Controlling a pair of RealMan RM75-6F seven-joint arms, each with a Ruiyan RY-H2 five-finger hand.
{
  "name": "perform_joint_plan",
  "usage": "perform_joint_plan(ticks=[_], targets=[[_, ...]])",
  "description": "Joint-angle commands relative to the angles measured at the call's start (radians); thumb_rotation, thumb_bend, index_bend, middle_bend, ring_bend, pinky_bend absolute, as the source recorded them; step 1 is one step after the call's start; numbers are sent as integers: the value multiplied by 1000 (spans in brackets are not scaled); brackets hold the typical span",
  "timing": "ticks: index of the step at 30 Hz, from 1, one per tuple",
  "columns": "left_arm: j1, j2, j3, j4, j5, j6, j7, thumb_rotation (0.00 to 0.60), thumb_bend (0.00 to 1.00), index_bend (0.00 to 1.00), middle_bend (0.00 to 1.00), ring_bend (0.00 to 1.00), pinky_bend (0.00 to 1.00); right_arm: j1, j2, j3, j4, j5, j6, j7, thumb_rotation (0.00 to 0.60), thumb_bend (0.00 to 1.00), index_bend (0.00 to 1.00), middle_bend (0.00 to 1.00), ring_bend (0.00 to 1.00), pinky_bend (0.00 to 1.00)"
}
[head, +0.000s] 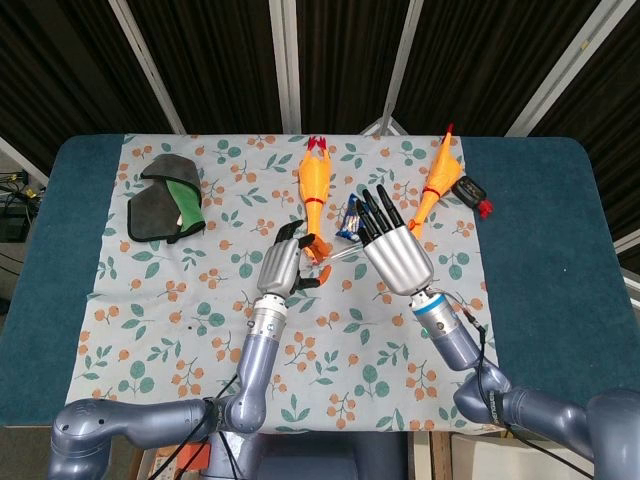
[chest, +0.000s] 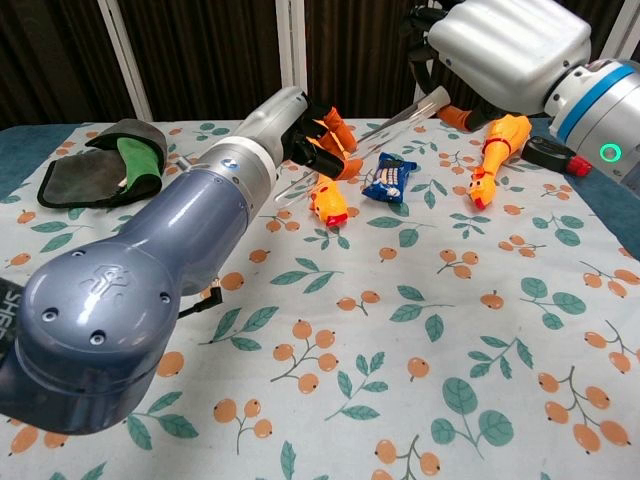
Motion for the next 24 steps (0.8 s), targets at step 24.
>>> perform_joint_plan(ticks=[24], targets=[[52,35,69,-17,53,-8,-25,600,848,671,543,84,0,-51,36,-8,-29,62,-17,-29,600,398,51,64,0,0]])
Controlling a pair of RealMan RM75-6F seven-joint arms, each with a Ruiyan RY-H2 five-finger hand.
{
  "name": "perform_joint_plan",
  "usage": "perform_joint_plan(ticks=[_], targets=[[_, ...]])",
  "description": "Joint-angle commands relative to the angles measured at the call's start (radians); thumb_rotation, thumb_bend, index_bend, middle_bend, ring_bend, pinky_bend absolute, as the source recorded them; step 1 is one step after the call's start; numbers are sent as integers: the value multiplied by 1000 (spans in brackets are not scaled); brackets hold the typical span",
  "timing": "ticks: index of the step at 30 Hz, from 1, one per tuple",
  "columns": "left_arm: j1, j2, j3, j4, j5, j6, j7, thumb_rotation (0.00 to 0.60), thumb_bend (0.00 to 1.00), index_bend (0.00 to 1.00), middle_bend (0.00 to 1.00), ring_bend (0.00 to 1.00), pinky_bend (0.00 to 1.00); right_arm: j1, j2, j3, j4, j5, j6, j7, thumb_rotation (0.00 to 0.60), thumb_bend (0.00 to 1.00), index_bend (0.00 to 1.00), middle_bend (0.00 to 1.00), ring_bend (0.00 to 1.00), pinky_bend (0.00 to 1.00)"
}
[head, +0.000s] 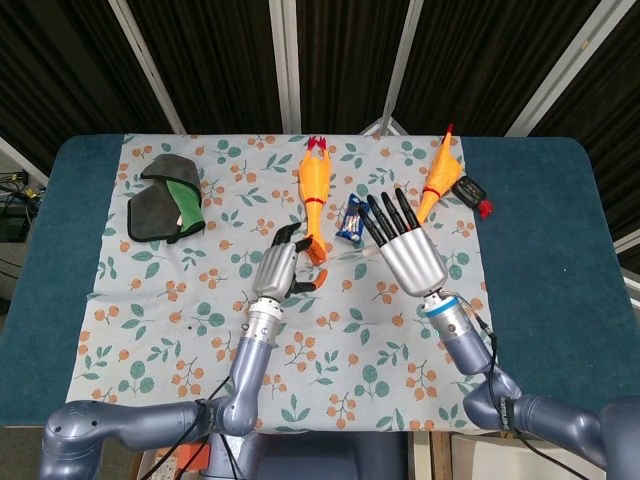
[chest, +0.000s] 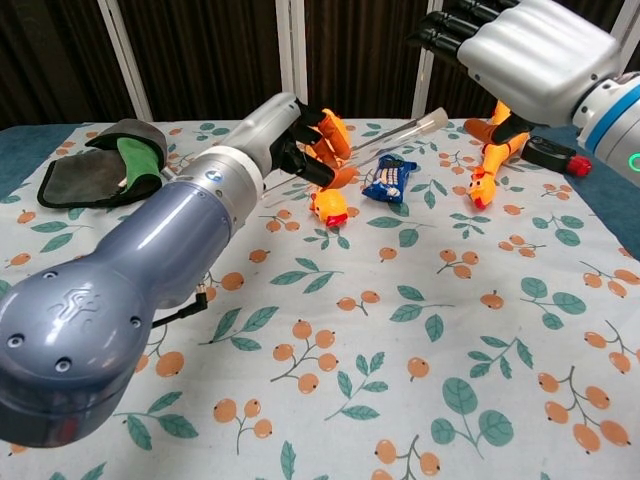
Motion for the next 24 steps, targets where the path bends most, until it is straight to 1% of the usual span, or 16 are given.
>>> perform_joint_plan(ticks=[1,5,11,20,24], targets=[[17,12,21,-6,8,-1,-1,600,848,671,543,84,0,-7,5,2,5,9,2,-3,600,397,51,62,0,0],[43,28,50,-11,13,-7,-7,600,848,671,543,84,0,-18,14,5,11,25,3,-2,600,398,51,61,0,0],[85,49,113,-12,22,-24,-9,600,848,671,543,84,0,-29,25,8,12,39,5,-8,600,398,51,49,0,1],[127,49,194,33,45,-58,-7,600,847,672,542,98,0,-33,43,23,-25,57,7,-20,600,397,51,46,0,0],[135,48,214,52,47,-72,18,600,818,658,516,98,0,-35,51,28,-38,61,10,-18,600,398,51,46,0,1]])
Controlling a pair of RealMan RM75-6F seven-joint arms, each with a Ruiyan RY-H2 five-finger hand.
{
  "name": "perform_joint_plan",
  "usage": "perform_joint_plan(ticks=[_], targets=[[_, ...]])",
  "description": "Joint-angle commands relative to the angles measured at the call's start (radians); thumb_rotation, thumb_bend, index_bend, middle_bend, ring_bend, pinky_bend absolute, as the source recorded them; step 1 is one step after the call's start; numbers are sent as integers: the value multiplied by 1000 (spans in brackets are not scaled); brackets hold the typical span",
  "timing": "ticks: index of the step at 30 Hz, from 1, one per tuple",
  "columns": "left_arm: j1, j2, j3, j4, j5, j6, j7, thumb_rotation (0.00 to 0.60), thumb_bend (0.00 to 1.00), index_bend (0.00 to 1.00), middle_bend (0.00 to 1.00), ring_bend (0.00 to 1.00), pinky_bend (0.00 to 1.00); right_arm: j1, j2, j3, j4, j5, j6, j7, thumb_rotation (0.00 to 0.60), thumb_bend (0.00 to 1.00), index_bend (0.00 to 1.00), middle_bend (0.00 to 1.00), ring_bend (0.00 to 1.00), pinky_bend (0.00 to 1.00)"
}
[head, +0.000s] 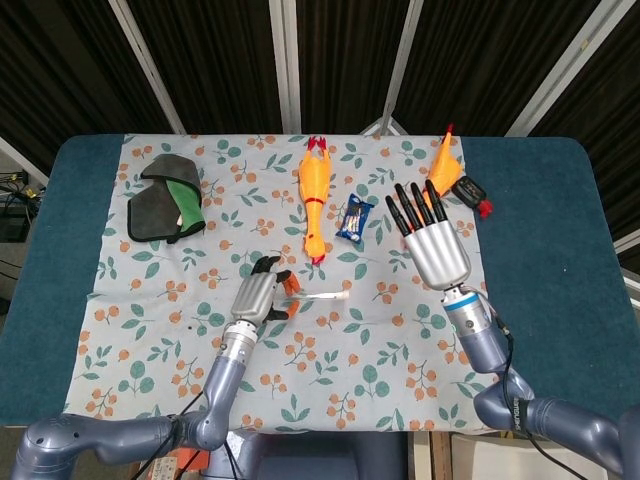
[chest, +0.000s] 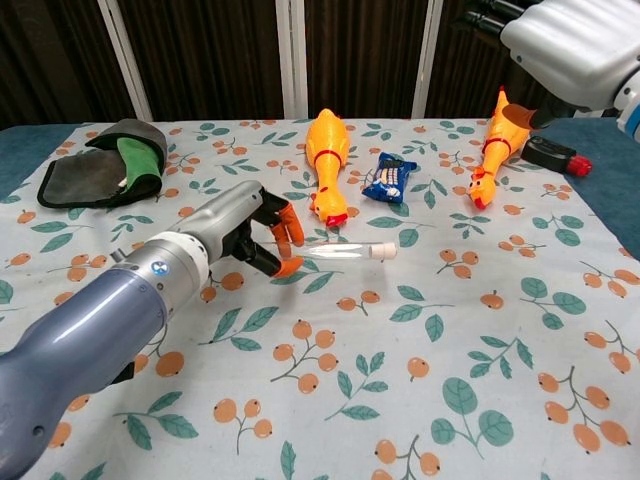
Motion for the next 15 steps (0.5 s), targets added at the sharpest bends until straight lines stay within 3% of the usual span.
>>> perform_joint_plan(ticks=[1,15], targets=[[4,3,15,14,5,-13,27,600,794,646,501,97,0,-2,4,3,-7,3,2,2,600,398,51,46,0,1],[21,71,2,-53,-53,-21,160,600,460,487,286,62,0,-20,29,5,-69,15,19,5,600,397,51,46,0,1]])
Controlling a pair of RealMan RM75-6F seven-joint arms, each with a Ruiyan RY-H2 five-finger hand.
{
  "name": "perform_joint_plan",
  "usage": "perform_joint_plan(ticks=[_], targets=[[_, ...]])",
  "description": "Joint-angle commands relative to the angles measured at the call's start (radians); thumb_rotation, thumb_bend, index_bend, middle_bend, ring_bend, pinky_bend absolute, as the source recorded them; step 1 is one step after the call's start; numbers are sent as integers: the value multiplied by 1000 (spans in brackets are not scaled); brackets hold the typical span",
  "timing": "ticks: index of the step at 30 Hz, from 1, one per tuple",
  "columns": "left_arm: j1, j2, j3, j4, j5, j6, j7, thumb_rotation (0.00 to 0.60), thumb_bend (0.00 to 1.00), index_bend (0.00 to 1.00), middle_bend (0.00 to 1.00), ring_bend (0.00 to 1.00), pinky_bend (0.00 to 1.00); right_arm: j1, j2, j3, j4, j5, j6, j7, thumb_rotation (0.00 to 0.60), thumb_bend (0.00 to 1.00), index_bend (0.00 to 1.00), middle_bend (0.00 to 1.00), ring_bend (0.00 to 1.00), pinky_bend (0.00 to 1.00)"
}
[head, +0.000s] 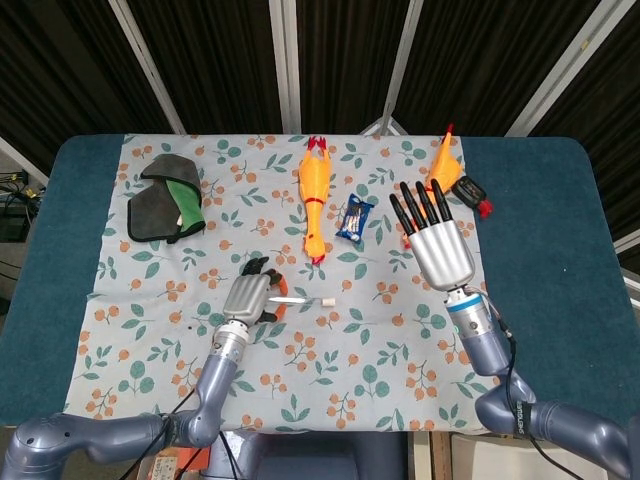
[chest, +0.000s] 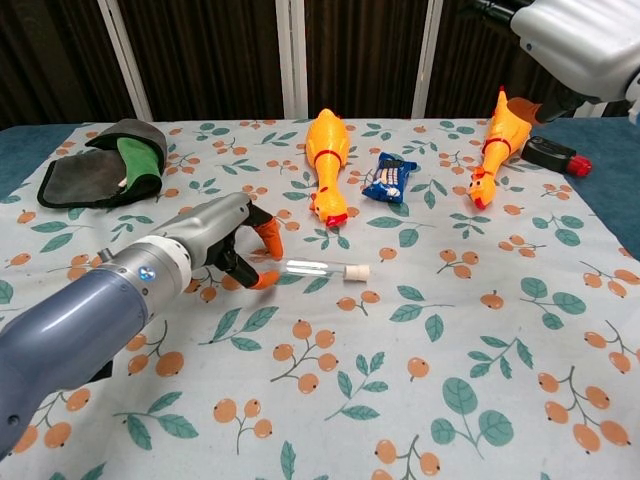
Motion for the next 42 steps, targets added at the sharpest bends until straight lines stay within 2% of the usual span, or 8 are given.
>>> perform_joint_plan(ticks=[1,9,14,18,22,26,35,42], targets=[[11,31,-6,-37,-4,9,12,600,446,480,281,62,0,-8,11,-1,-19,1,7,1,600,398,51,45,0,1],[50,139,-13,-168,-3,43,30,600,350,397,219,26,0,-63,59,-7,-108,33,41,17,600,398,40,45,0,1],[91,241,-1,-277,-29,69,60,600,298,236,168,1,0,-122,108,-22,-185,72,65,39,600,396,8,42,0,1],[134,329,16,-365,-12,111,60,600,276,217,145,0,0,-181,167,-35,-282,121,78,78,600,320,0,16,0,0],[201,440,80,-438,109,178,30,600,276,214,137,0,0,-264,250,-52,-411,200,78,202,600,295,0,0,0,0],[302,537,160,-487,278,290,-70,600,276,198,120,0,0,-358,343,-104,-481,176,103,372,600,292,0,0,0,0],[514,720,363,-528,540,495,-204,600,274,178,112,0,0,-554,483,-245,-485,11,237,628,600,291,0,0,0,0],[606,799,421,-477,620,570,-270,600,274,169,111,0,0,-628,469,-284,-389,-83,312,707,600,291,0,0,0,0]])
